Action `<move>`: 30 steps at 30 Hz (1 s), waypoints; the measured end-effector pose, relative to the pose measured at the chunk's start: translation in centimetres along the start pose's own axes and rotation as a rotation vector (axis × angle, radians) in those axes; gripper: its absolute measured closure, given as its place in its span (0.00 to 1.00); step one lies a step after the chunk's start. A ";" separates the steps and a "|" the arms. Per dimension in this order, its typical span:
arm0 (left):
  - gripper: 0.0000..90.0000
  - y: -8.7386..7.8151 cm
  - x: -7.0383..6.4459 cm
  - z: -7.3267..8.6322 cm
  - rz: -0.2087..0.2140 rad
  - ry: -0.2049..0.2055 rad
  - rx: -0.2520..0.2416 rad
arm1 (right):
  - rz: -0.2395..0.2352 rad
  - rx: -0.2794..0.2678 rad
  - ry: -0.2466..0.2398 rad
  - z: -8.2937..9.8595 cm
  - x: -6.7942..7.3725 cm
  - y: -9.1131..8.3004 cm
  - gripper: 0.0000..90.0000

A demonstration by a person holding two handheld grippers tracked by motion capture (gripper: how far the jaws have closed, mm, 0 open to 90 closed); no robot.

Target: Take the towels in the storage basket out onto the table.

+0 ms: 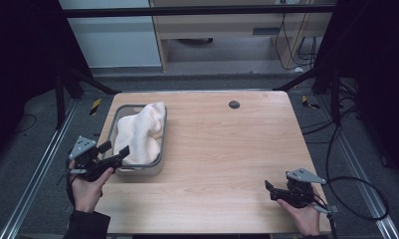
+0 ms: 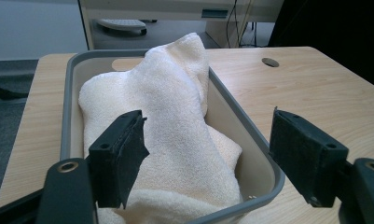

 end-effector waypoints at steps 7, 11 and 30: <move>0.29 0.4 0.6 -1.1 -0.006 -0.005 0.009 | -0.002 0.009 -0.009 0.0 0.1 0.2 0.17; 0.29 0.9 0.7 -1.6 -0.008 -0.008 0.016 | -0.002 0.009 -0.007 0.0 0.0 0.2 0.17; 0.28 4.5 0.6 -3.5 -0.022 0.025 0.127 | -0.005 0.020 -0.014 0.1 0.1 0.4 0.17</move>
Point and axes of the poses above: each handheld gripper's, and its own axes: y roughly forward along the jaws, z roughly out of its underside, x roughly to its left, the point moved 7 cm from there along y, roughly forward along the jaws, and after that the axes turned 15 degrees about x, right-handed, at the moved point
